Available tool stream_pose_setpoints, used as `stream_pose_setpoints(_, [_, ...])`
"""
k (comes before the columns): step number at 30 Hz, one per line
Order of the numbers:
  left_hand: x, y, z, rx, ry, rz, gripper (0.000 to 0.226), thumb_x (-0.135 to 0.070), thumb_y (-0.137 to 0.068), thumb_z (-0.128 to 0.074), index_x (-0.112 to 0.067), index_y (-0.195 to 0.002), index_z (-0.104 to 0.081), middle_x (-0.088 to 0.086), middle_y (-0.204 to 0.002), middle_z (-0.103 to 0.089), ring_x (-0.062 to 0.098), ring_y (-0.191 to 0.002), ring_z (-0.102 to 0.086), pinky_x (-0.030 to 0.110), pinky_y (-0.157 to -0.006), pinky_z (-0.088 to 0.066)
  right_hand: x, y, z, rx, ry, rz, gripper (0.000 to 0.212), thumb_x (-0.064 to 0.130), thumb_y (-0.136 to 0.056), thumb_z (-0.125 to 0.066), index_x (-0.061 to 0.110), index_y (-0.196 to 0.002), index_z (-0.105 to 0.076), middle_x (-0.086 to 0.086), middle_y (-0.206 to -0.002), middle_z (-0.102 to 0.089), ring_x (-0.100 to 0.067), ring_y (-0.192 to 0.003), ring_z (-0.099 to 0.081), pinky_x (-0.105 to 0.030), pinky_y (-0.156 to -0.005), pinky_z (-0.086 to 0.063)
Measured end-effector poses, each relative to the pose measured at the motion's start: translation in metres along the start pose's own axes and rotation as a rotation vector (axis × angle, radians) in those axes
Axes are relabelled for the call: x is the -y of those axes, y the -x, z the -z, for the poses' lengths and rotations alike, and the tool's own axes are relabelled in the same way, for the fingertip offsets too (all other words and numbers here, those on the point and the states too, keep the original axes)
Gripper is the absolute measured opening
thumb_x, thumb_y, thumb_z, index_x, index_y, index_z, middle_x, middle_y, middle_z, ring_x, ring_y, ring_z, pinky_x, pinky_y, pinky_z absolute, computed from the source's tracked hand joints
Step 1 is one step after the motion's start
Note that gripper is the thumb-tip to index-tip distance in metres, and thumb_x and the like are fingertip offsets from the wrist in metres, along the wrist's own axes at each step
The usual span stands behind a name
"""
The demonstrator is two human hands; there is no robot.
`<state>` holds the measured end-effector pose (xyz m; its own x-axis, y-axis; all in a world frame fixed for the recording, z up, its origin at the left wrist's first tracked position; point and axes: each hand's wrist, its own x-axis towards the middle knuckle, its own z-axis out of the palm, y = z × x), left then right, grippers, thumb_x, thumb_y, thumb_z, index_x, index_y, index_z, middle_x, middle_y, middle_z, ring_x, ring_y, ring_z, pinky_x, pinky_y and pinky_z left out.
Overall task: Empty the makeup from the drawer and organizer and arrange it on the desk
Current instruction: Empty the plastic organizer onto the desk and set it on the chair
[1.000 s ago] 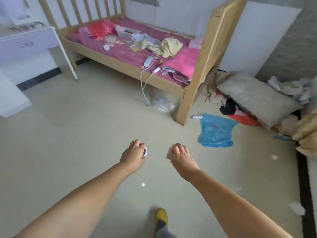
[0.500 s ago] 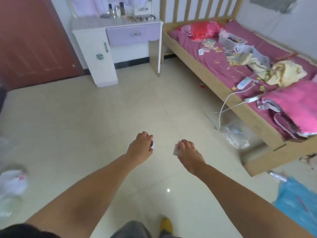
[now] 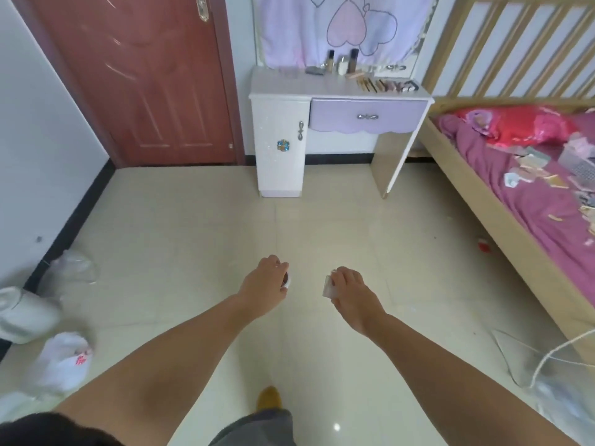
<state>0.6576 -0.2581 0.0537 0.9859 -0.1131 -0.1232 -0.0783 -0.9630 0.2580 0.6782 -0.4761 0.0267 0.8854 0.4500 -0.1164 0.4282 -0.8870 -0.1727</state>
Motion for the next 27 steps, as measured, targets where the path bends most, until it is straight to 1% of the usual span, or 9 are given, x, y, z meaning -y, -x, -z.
stream_pose_setpoints(4, [0.052, -0.084, 0.041, 0.009, -0.005, 0.013, 0.036, -0.017, -0.089, -0.049, -0.011, -0.124, -0.048, 0.007, -0.125, -0.041, 0.022, -0.117, -0.039, 0.032, -0.086, -0.046, 0.004, -0.096, 0.019, -0.017, -0.031, -0.008, 0.049, 0.015, -0.09, -0.054, 0.004, -0.135, -0.037, -0.007, -0.141, -0.036, -0.027, -0.13, -0.033, -0.035, -0.087, -0.05])
stream_pose_setpoints(8, [0.095, -0.166, 0.067, 0.012, -0.007, 0.008, 0.039, -0.02, -0.09, -0.049, -0.011, -0.128, -0.046, 0.006, -0.126, -0.04, 0.021, -0.119, -0.039, 0.031, -0.085, -0.045, -0.007, -0.189, 0.031, -0.017, -0.016, 0.004, 0.046, 0.016, -0.091, -0.052, 0.006, -0.134, -0.037, -0.006, -0.14, -0.036, -0.026, -0.129, -0.033, -0.033, -0.089, -0.048])
stream_pose_setpoints(11, [0.125, -0.237, 0.084, -0.014, 0.002, 0.001, 0.039, -0.02, -0.091, -0.049, -0.011, -0.129, -0.046, 0.006, -0.127, -0.04, 0.021, -0.118, -0.039, 0.031, -0.085, -0.045, -0.02, -0.269, 0.044, -0.032, -0.007, 0.017, 0.047, 0.017, -0.091, -0.052, 0.006, -0.134, -0.037, -0.006, -0.14, -0.036, -0.026, -0.129, -0.033, -0.033, -0.093, -0.046])
stream_pose_setpoints(16, [0.175, -0.371, 0.114, -0.093, 0.022, 0.02, 0.035, -0.021, -0.09, -0.052, -0.008, -0.123, -0.051, 0.008, -0.122, -0.045, 0.022, -0.112, -0.042, 0.025, -0.079, -0.04, -0.05, -0.423, 0.072, -0.083, 0.006, 0.071, 0.045, 0.016, -0.09, -0.052, 0.005, -0.132, -0.04, -0.008, -0.139, -0.038, -0.028, -0.128, -0.036, -0.034, -0.092, -0.045])
stream_pose_setpoints(20, [0.213, -0.469, 0.145, -0.107, 0.067, 0.061, 0.046, -0.023, -0.091, -0.054, -0.01, -0.135, -0.044, 0.008, -0.127, -0.045, 0.022, -0.118, -0.042, 0.028, -0.089, -0.041, -0.069, -0.544, 0.106, -0.094, 0.007, 0.122, 0.047, 0.017, -0.091, -0.05, 0.006, -0.135, -0.037, -0.007, -0.142, -0.036, -0.027, -0.13, -0.034, -0.033, -0.096, -0.042])
stream_pose_setpoints(22, [0.231, -0.509, 0.157, -0.122, 0.099, 0.084, 0.05, -0.023, -0.091, -0.054, -0.012, -0.138, -0.041, 0.008, -0.127, -0.045, 0.022, -0.118, -0.042, 0.028, -0.089, -0.041, -0.072, -0.595, 0.121, -0.086, -0.011, 0.146, 0.047, 0.017, -0.091, -0.051, 0.005, -0.135, -0.037, -0.008, -0.142, -0.037, -0.028, -0.13, -0.034, -0.034, -0.097, -0.04])
stream_pose_setpoints(27, [0.28, -0.61, 0.178, -0.113, 0.096, 0.119, 0.049, -0.024, -0.091, -0.054, -0.015, -0.137, -0.042, 0.005, -0.126, -0.044, 0.019, -0.118, -0.043, 0.027, -0.087, -0.042, -0.081, -0.714, 0.138, -0.08, 0.005, 0.196, 0.048, 0.015, -0.088, -0.054, 0.004, -0.133, -0.041, -0.01, -0.138, -0.041, -0.031, -0.127, -0.038, -0.036, -0.098, -0.041])
